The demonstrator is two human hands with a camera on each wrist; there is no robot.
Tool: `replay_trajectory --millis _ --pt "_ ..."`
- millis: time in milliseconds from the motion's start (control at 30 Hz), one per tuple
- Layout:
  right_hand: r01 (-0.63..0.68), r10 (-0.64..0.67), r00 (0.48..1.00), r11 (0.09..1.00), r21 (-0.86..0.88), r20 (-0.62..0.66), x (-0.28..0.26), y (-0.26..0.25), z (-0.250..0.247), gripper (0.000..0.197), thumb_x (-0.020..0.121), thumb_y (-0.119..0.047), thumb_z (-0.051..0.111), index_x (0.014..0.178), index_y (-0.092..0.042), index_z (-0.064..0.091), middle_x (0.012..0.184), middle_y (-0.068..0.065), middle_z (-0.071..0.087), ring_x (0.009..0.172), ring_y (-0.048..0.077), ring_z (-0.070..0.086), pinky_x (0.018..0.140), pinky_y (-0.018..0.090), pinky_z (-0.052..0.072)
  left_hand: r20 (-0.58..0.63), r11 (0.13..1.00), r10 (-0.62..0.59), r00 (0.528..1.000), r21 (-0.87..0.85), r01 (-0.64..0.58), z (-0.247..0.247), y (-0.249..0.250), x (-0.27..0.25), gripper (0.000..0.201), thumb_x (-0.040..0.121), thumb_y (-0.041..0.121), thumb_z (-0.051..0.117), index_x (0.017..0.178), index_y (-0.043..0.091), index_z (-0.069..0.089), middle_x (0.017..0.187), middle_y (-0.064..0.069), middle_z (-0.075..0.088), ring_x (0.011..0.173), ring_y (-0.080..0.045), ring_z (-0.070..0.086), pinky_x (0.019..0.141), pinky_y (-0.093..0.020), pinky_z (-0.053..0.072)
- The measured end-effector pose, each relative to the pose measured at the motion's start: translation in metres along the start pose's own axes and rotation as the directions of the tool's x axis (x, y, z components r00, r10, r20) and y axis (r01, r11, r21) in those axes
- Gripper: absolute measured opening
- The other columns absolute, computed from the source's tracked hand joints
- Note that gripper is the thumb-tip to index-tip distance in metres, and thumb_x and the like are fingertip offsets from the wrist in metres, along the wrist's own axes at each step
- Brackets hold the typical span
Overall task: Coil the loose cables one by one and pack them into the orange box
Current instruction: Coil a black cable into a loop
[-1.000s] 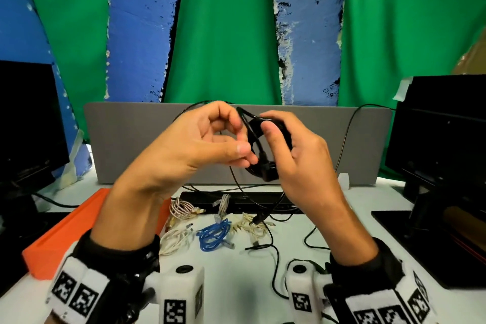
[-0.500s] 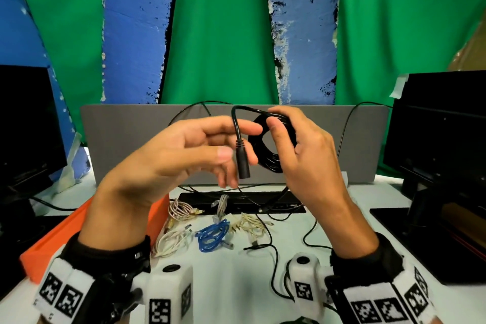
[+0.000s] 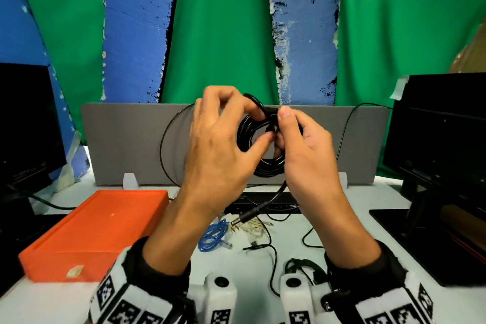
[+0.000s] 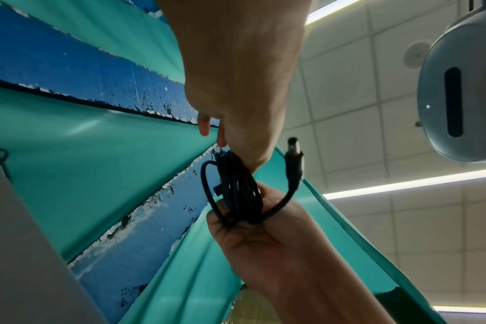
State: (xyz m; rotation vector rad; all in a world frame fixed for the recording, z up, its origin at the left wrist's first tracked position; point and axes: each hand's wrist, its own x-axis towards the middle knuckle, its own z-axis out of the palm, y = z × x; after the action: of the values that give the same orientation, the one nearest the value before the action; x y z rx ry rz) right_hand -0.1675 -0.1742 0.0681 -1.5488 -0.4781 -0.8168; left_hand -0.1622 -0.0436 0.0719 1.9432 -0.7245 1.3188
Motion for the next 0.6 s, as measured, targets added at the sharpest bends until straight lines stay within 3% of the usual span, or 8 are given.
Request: replay_trajectory --millis 100,200,233,333,400,467,533,600 --pt "0.054 -0.054 0.999 0.998 -0.044 -0.004 -0.002 0.001 0.001 0.029 0.106 -0.032 0.045 0.092 -0.018 0.067 0.062 -0.025 0.056 0.062 -0.003 0.053 0.062 0.013 0.038 0.049 0.923 -0.321 0.946 -0.208 0.324 0.007 0.001 0.001 0.049 0.078 0.025 0.081 0.112 0.025 0.046 0.116 0.008 0.050 0.106 -0.003 0.053 0.084 -0.012 0.044" --pt "0.114 -0.110 0.993 0.986 -0.123 0.041 -0.004 0.001 0.002 0.025 0.105 -0.031 0.047 0.101 -0.020 0.069 0.079 -0.018 0.068 0.074 -0.003 0.062 0.068 0.015 0.045 0.258 0.638 -0.453 0.854 -0.575 0.512 0.013 -0.004 0.003 0.056 0.082 0.002 0.075 0.128 0.021 0.048 0.110 0.007 0.068 0.094 0.001 0.066 0.079 -0.012 0.048" --pt "0.120 -0.112 0.992 0.984 -0.135 0.061 -0.004 0.000 0.001 0.023 0.105 -0.031 0.047 0.100 -0.022 0.068 0.083 -0.015 0.070 0.079 -0.003 0.064 0.070 0.014 0.047 0.304 0.591 -0.431 0.849 -0.616 0.521 0.014 -0.007 0.003 0.052 0.084 -0.003 0.071 0.128 0.017 0.052 0.103 0.007 0.071 0.089 -0.002 0.068 0.077 -0.016 0.050" --pt "0.092 -0.078 0.993 0.982 -0.164 0.092 -0.004 -0.001 -0.003 0.021 0.105 -0.031 0.048 0.097 -0.027 0.067 0.082 -0.016 0.070 0.079 -0.007 0.064 0.066 0.008 0.044 0.379 0.636 -0.313 0.871 -0.597 0.489 0.016 -0.011 0.002 0.038 0.086 -0.007 0.064 0.120 0.010 0.063 0.101 -0.008 0.073 0.088 -0.023 0.070 0.076 -0.030 0.057" --pt "0.074 -0.059 0.994 0.980 -0.184 0.088 -0.002 0.001 -0.005 0.024 0.105 -0.033 0.047 0.098 -0.024 0.069 0.085 -0.013 0.072 0.083 -0.003 0.066 0.071 0.016 0.051 0.426 0.612 -0.277 0.861 -0.613 0.500 0.016 -0.014 0.002 0.041 0.083 -0.009 0.064 0.120 0.009 0.063 0.108 -0.011 0.072 0.100 -0.028 0.068 0.082 -0.033 0.057" --pt "0.071 -0.056 0.995 0.977 -0.199 0.079 0.000 0.002 -0.006 0.027 0.105 -0.035 0.047 0.102 -0.022 0.070 0.090 -0.011 0.074 0.088 0.002 0.069 0.079 0.032 0.057 0.526 0.497 -0.181 0.831 -0.681 0.538 0.010 -0.020 0.002 0.051 0.079 -0.010 0.061 0.127 0.007 0.057 0.118 -0.011 0.069 0.111 -0.025 0.065 0.089 -0.030 0.054" --pt "0.082 -0.066 0.995 0.971 -0.226 0.078 0.001 0.002 -0.007 0.028 0.105 -0.035 0.047 0.103 -0.022 0.071 0.090 -0.011 0.074 0.089 0.005 0.070 0.082 0.039 0.057 0.635 0.312 -0.011 0.772 -0.732 0.606 -0.001 -0.026 0.001 0.054 0.082 -0.004 0.059 0.135 0.006 0.050 0.128 -0.014 0.063 0.121 -0.027 0.059 0.097 -0.033 0.049" --pt "0.095 -0.078 0.994 0.966 -0.239 0.081 0.000 0.001 -0.007 0.027 0.105 -0.036 0.047 0.101 -0.022 0.070 0.088 -0.009 0.074 0.087 0.008 0.070 0.081 0.041 0.057 0.683 0.246 0.053 0.728 -0.716 0.654 -0.009 -0.028 0.001 0.049 0.090 0.009 0.060 0.137 0.007 0.050 0.129 -0.015 0.062 0.121 -0.029 0.059 0.100 -0.035 0.049"
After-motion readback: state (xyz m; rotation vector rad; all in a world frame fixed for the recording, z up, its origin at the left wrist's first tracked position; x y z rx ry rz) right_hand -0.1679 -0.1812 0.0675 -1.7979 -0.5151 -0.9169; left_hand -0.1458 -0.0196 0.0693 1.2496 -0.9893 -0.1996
